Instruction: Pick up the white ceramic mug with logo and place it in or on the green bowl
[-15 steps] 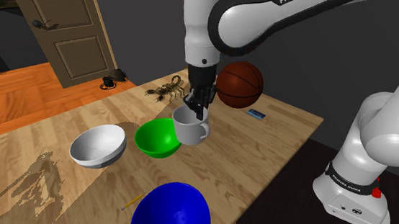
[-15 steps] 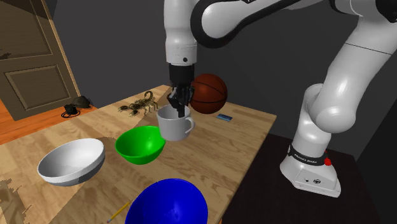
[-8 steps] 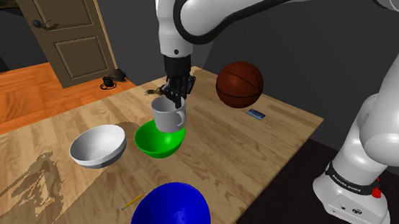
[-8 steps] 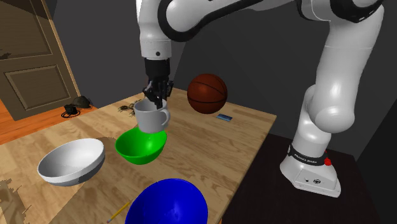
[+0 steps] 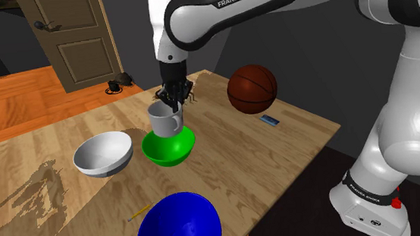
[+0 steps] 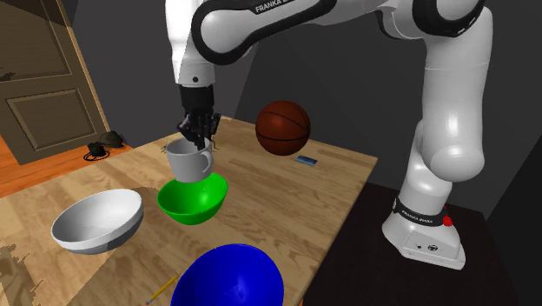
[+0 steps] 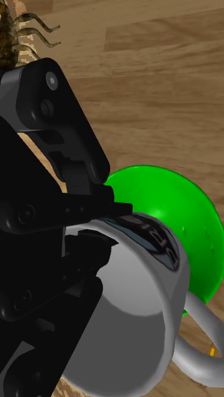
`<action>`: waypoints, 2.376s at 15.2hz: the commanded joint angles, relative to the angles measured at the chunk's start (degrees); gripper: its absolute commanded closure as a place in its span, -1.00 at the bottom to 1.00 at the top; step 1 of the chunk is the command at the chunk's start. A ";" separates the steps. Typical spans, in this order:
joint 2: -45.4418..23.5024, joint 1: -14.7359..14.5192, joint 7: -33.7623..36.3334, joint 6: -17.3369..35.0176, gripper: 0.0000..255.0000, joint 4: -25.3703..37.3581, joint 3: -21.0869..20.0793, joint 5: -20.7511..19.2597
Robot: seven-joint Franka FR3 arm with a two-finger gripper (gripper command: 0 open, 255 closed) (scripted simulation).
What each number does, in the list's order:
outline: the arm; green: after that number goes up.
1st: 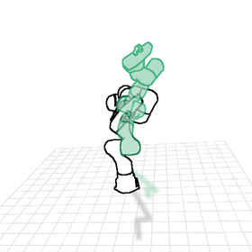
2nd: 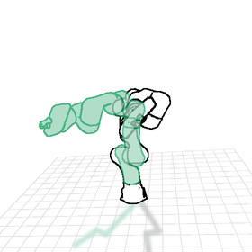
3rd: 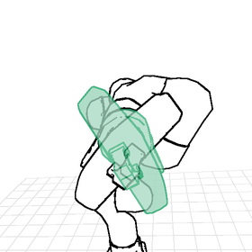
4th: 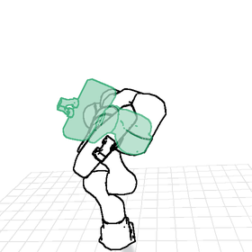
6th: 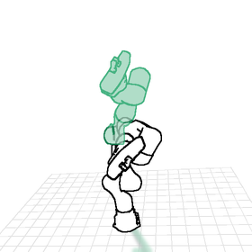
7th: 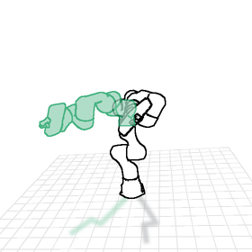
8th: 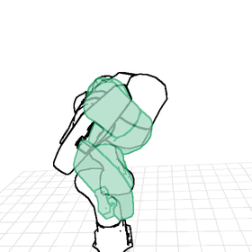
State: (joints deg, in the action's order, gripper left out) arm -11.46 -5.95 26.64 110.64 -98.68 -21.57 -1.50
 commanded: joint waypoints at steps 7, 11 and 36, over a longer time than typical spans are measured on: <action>-1.55 -0.13 0.27 5.73 1.00 -4.25 0.16 -0.66; -2.48 -0.22 0.44 8.36 1.00 -6.01 0.28 -1.06; -0.23 0.14 -0.20 1.73 -1.00 -1.49 0.11 -0.09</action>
